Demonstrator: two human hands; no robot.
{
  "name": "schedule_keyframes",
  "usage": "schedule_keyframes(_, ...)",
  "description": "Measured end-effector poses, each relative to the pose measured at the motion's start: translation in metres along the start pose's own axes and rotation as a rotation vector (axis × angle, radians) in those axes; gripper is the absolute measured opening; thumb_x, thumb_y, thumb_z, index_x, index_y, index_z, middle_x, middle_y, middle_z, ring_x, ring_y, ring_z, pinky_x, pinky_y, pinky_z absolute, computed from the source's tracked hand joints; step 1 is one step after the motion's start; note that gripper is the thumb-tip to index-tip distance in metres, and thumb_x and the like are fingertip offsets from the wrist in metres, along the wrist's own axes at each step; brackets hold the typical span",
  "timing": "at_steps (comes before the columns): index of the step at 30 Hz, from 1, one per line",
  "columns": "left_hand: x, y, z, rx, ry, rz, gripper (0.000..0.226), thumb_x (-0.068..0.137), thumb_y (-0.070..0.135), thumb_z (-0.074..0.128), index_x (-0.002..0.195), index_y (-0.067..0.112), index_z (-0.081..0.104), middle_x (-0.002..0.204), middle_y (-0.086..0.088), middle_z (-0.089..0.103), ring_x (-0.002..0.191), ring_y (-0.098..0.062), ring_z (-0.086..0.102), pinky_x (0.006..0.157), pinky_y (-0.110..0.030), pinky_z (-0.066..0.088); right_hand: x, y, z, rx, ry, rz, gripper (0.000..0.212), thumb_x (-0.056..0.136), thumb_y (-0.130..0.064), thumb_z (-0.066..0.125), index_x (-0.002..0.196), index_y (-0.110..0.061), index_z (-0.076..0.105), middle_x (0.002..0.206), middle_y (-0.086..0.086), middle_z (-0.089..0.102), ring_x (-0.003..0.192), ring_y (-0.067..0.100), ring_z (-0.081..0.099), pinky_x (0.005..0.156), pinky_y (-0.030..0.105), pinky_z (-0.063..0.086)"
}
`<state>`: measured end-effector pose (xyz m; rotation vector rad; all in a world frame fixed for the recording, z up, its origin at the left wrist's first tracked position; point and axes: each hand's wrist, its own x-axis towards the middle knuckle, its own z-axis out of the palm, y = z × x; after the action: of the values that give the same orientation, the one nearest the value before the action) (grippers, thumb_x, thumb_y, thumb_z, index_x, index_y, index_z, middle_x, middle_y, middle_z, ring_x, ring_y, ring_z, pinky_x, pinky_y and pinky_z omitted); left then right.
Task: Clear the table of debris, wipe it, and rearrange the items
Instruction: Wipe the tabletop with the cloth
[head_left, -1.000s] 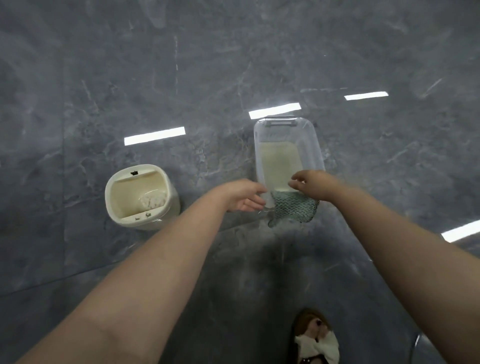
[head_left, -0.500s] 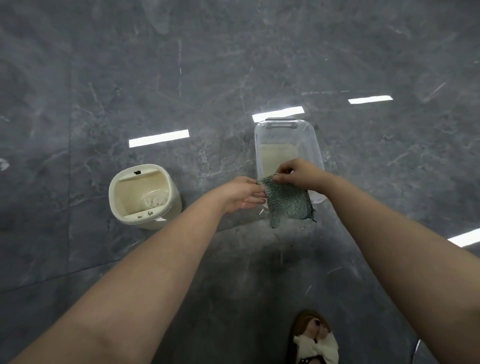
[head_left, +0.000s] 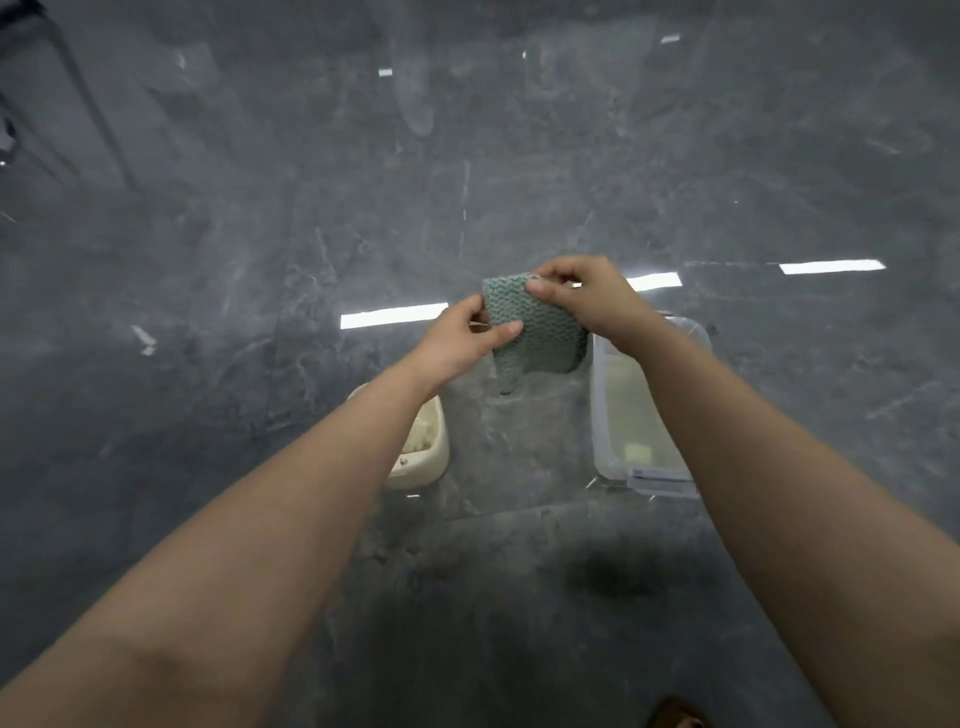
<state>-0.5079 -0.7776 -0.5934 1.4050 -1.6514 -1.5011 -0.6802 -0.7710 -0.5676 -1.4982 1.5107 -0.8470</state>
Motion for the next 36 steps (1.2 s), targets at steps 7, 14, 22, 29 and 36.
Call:
schedule_keyframes(7,-0.017,0.085,-0.062,-0.014,0.074,0.062,0.026,0.091,0.006,0.057,0.117,0.002,0.055,0.106,-0.008,0.061,0.093,-0.016,0.059,0.091,-0.033,0.048,0.023,-0.11,-0.021,-0.002,0.015,-0.064,0.014,0.089,-0.014,0.061,0.096,-0.002,0.064,0.068,-0.006,0.053,0.061,0.0,0.047,0.057,0.009,0.037)
schedule_keyframes(14,-0.061,0.228,-0.136,-0.159,0.157,0.065,0.02,0.095,0.01,0.05,0.115,0.006,0.053,0.092,-0.006,0.064,0.081,-0.015,0.062,0.075,-0.027,0.053,0.032,-0.273,-0.064,0.028,0.035,-0.096,0.021,0.09,-0.015,0.061,0.099,0.003,0.064,0.069,-0.004,0.055,0.058,-0.003,0.049,0.06,0.013,0.038)
schedule_keyframes(22,-0.12,0.408,-0.224,-0.214,0.34,0.087,0.012,0.094,0.012,0.053,0.104,0.005,0.057,0.099,-0.018,0.062,0.085,-0.025,0.06,0.083,-0.037,0.05,0.017,-0.479,-0.117,0.083,-0.043,-0.144,0.029,0.085,-0.016,0.068,0.111,-0.006,0.06,0.086,-0.002,0.059,0.075,0.007,0.056,0.062,0.007,0.045)
schedule_keyframes(29,-0.227,0.555,-0.316,-0.231,0.389,0.113,0.011,0.088,0.02,0.064,0.095,0.013,0.06,0.091,-0.006,0.067,0.081,-0.017,0.065,0.071,-0.025,0.054,-0.009,-0.656,-0.141,0.059,-0.092,-0.308,0.029,0.085,-0.011,0.066,0.113,-0.006,0.061,0.086,-0.003,0.058,0.088,0.015,0.054,0.082,0.026,0.046)
schedule_keyframes(36,-0.348,0.673,-0.377,-0.173,0.515,0.194,0.044,0.073,0.003,0.076,0.111,0.013,0.055,0.102,-0.009,0.066,0.097,-0.023,0.064,0.082,-0.033,0.054,-0.042,-0.807,-0.148,0.096,-0.187,-0.465,0.026,0.085,-0.016,0.067,0.111,-0.012,0.064,0.097,0.0,0.061,0.093,0.013,0.055,0.087,0.026,0.044)
